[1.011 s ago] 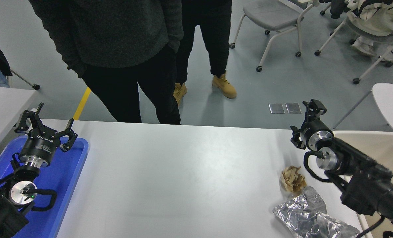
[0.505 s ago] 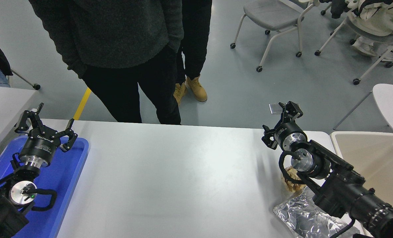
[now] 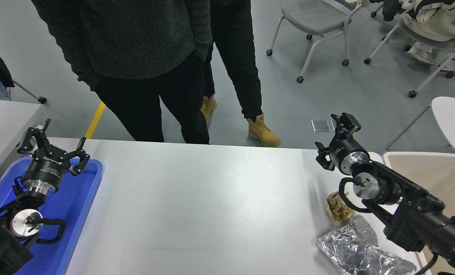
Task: Clean the table surface
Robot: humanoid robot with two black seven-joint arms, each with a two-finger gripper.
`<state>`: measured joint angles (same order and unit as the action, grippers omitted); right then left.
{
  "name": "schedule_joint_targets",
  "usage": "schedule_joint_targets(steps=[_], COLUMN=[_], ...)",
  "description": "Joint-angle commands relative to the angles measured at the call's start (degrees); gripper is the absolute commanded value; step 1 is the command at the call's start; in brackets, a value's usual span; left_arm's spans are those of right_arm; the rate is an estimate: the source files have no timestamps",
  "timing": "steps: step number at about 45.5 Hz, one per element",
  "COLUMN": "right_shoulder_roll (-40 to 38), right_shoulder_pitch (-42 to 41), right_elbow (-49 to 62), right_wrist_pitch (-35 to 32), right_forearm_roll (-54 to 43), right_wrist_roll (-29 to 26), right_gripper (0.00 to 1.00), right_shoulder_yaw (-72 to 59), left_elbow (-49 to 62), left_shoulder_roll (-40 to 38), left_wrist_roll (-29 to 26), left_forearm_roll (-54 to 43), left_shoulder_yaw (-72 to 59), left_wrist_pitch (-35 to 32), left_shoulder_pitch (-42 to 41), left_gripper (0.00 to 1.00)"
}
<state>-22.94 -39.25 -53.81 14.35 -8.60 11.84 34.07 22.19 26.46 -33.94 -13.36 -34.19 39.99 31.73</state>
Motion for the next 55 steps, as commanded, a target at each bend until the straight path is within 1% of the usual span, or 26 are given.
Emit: schedule_joint_targets(steps=[1,11,19,33,37,44,55], right_shoulder_roll=[-9.1,-20.7,-28.7,-39.3,-41.9,-46.8,-52.7], right_shoulder_pitch=[-0.2,-0.6,-2.3,-5.2,-5.5,-5.5,-5.5], right_elbow=[-8.8,-18.3,-23.0,-28.9,-30.7,-32.4,-34.2], right_wrist_pitch=[0.1,0.2,0.0,-0.2,-0.6,-4.1,-4.7], right_forearm_roll=[-3.9,-18.5,-29.5,-42.1,-45.0,-46.9,-48.9], right_wrist_roll=[0.1,0.0,0.0,0.0,-0.1,-0.1,-0.1], right_gripper=[1.0,1.0,1.0,1.0,1.0,1.0,1.0], right_shoulder_yaw=[-5.6,-11.2,-18.8,-32.3,-34.8,-38.6,-45.0], left_elbow=[0.0,0.0,0.1,0.1,0.1,0.1,0.0], left_shoulder_roll=[0.0,0.0,0.0,0.0,0.0,0.0,0.0], left_wrist_roll=[0.0,0.0,0.0,0.0,0.0,0.0,0.0], left_forearm_roll=[0.0,0.0,0.0,0.0,0.0,0.0,0.0], left_shoulder_yaw=[0.0,0.0,0.0,0.0,0.0,0.0,0.0], left_wrist_pitch=[0.0,0.0,0.0,0.0,0.0,0.0,0.0], left_shoulder_pitch=[0.0,0.1,0.0,0.0,0.0,0.0,0.0], left_gripper=[1.0,1.0,1.0,1.0,1.0,1.0,1.0])
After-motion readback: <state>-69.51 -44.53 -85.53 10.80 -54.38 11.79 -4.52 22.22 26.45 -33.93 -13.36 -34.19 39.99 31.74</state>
